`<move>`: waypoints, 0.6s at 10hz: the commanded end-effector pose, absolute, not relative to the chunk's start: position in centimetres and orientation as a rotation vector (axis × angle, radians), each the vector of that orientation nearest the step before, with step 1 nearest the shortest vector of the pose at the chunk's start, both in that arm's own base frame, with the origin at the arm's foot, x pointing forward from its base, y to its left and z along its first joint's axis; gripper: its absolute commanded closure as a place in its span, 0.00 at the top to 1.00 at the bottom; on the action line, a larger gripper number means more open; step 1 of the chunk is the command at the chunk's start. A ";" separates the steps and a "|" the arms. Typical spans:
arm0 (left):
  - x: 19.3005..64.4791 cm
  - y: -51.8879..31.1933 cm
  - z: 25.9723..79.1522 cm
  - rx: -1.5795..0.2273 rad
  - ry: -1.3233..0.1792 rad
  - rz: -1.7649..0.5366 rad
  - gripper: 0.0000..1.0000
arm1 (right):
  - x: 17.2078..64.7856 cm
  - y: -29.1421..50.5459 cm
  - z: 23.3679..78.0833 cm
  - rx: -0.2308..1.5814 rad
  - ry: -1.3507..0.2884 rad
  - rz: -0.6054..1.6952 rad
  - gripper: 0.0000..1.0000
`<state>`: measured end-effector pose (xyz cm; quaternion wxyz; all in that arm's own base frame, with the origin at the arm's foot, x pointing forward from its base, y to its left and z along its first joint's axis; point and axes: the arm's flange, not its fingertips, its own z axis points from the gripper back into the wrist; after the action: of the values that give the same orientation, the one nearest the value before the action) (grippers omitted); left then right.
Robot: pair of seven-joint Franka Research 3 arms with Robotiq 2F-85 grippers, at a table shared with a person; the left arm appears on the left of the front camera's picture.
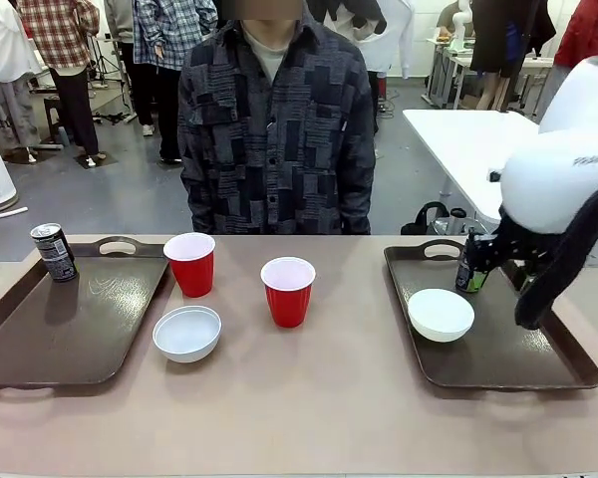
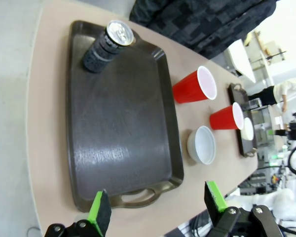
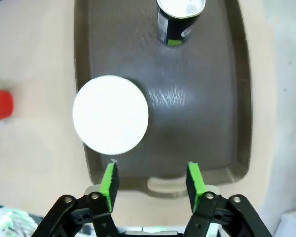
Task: Prepare tableware on both trays.
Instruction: Pick up a Picnic Bowl from the table and place it on a Handle tray.
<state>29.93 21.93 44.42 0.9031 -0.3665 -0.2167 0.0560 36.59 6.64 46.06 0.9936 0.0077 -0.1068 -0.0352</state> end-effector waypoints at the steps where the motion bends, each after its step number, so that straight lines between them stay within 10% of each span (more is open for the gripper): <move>1: 29.9 22.1 44.4 -0.773 -0.460 0.113 1.00 | 34.6 6.2 48.8 0.091 -0.164 -0.033 1.00; 6: 29.9 22.1 44.4 -0.773 -0.460 0.113 1.00 | 34.2 6.5 49.1 0.070 -0.180 -0.050 1.00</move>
<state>29.93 21.94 44.42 0.9031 -0.3665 -0.2167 0.0560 33.85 6.48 49.49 0.9955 0.0396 -0.0830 -0.0209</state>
